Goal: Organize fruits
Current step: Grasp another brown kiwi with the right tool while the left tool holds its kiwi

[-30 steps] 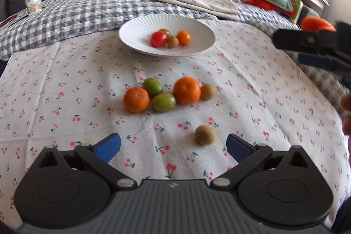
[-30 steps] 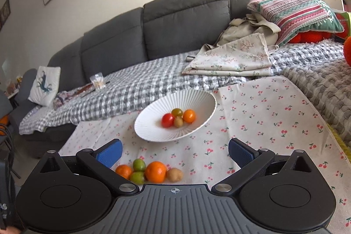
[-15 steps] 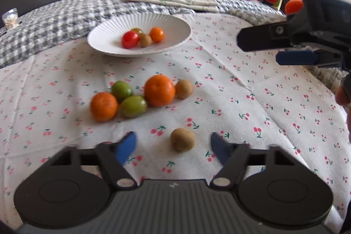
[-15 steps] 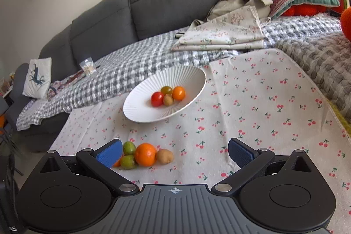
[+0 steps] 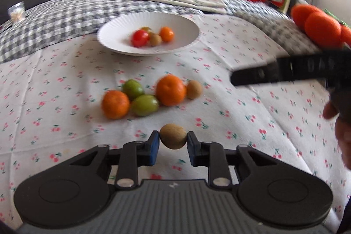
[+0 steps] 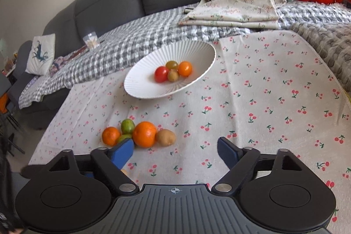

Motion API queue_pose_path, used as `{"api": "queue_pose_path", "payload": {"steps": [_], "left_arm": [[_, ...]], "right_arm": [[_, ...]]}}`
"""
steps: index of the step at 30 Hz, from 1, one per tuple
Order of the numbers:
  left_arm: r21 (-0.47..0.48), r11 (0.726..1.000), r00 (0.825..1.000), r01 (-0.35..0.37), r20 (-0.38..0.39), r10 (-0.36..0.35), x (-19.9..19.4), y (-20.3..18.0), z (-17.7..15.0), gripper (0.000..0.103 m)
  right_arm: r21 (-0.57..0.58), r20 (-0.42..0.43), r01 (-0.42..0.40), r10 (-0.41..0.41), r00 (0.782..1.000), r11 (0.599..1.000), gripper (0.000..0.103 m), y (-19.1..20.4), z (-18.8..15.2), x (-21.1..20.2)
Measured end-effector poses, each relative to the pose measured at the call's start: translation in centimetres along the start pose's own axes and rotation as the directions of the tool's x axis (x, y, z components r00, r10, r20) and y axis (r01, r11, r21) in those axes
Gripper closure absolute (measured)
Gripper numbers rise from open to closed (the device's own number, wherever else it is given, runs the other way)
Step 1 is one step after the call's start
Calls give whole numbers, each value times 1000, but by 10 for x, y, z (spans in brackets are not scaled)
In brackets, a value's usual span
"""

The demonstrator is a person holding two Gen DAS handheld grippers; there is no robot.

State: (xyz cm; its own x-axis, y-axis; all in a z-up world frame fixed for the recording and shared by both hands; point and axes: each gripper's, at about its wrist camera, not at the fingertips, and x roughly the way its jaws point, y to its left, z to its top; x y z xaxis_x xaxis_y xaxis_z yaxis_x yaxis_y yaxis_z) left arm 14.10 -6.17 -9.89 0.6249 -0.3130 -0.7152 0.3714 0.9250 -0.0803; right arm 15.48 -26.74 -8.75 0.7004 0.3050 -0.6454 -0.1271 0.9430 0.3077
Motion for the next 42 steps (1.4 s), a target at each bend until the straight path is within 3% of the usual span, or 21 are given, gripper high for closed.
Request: {"api": "queue_pose_path", "payload": {"steps": [2, 8, 15, 20, 29, 33, 42], "left_arm": [[-34, 999, 1000, -13, 11, 13, -5, 9, 4, 78], [-126, 991, 998, -50, 29, 54, -13, 33, 11, 78], [-178, 982, 998, -60, 24, 65, -14, 46, 14, 78], [-186, 981, 997, -61, 28, 67, -16, 48, 15, 78], [-193, 980, 998, -59, 25, 65, -17, 49, 15, 78], [-190, 980, 997, -63, 23, 68, -16, 49, 14, 78], [-190, 979, 996, -72, 32, 79, -17, 50, 16, 78]], "right_arm": [[-4, -16, -1, 1, 1000, 1000, 34, -1, 0, 5], [-46, -46, -31, 29, 999, 998, 49, 4, -1, 18], [-117, -78, -17, 8, 997, 993, 50, 12, 1, 41], [-182, -94, -45, 28, 995, 982, 62, 21, 2, 58], [-292, -96, -19, -9, 995, 956, 76, 33, 1, 78], [-314, -99, -15, -17, 995, 949, 78, 35, 0, 77], [-250, -63, 13, -29, 998, 968, 78, 25, 11, 58]]}}
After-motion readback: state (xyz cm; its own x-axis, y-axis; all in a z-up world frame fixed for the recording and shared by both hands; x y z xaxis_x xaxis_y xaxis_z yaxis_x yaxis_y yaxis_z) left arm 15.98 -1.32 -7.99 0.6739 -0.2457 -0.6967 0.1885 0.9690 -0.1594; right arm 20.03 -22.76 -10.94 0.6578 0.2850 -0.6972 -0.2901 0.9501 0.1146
